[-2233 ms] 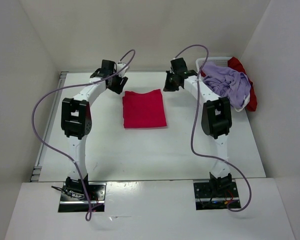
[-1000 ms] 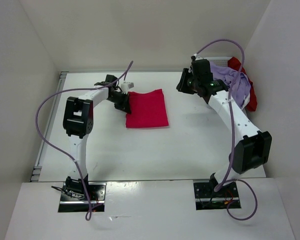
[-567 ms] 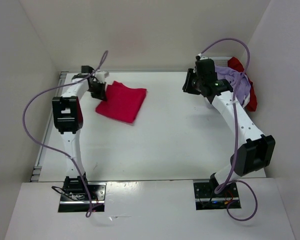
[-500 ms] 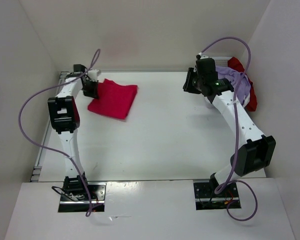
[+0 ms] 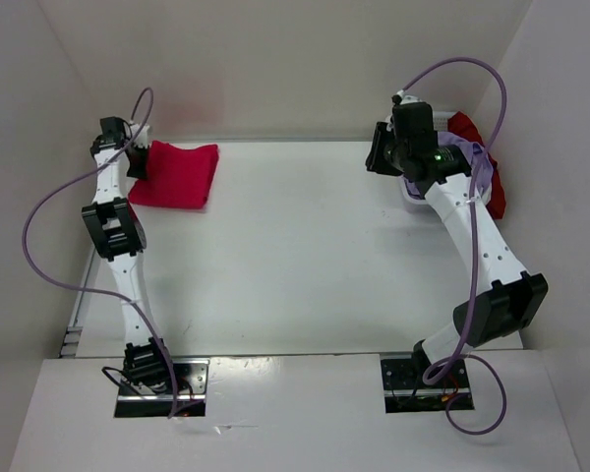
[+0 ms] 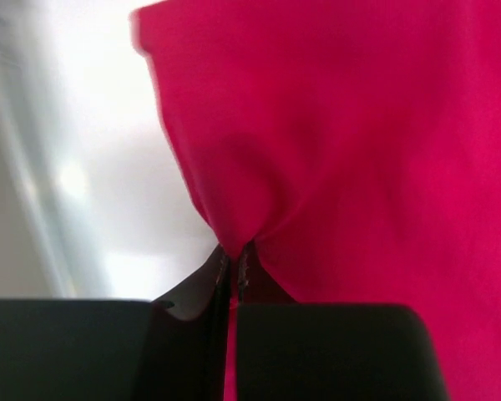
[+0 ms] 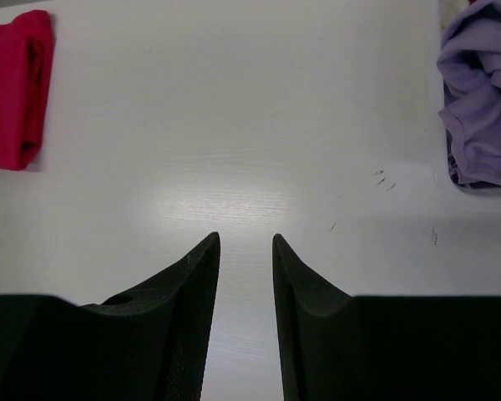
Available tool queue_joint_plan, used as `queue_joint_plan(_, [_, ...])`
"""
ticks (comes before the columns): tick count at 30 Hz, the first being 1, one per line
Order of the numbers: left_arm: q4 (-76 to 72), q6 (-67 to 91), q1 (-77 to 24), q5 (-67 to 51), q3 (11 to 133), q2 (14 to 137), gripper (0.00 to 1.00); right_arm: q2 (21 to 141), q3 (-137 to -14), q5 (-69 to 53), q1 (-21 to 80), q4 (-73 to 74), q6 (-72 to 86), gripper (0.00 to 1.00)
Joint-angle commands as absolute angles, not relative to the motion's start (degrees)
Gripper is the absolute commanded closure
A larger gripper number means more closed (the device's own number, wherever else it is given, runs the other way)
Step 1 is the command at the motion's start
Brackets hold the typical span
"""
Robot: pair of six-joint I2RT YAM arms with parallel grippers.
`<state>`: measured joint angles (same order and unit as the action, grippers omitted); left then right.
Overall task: Fold and stack the t-shirts
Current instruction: Put the neatly folded tshirt into the corner of the board with the left arm
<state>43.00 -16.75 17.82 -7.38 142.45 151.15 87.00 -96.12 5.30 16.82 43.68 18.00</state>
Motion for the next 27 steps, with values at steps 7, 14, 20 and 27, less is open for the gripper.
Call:
queue_joint_plan(7, [56.3, -16.7, 23.3, -3.9, 172.8, 166.1, 1.00, 87.3, -101.6, 6.2, 16.6, 47.7, 17.5, 0.63])
queue_joint_plan(14, [55.3, -16.7, 23.8, -1.5, 175.2, 167.8, 1.00, 88.3, -102.1, 6.2, 17.1, 48.3, 17.5, 0.62])
queue_joint_plan(20, [53.7, -16.7, 23.8, 1.0, 176.3, 168.3, 0.95, 88.3, -102.1, 5.7, 17.1, 48.8, 17.5, 0.58])
queue_joint_plan(27, [51.7, -16.7, 23.8, 6.0, 178.8, 167.8, 0.66, 88.3, -102.1, 5.2, 17.7, 48.8, 17.5, 0.54])
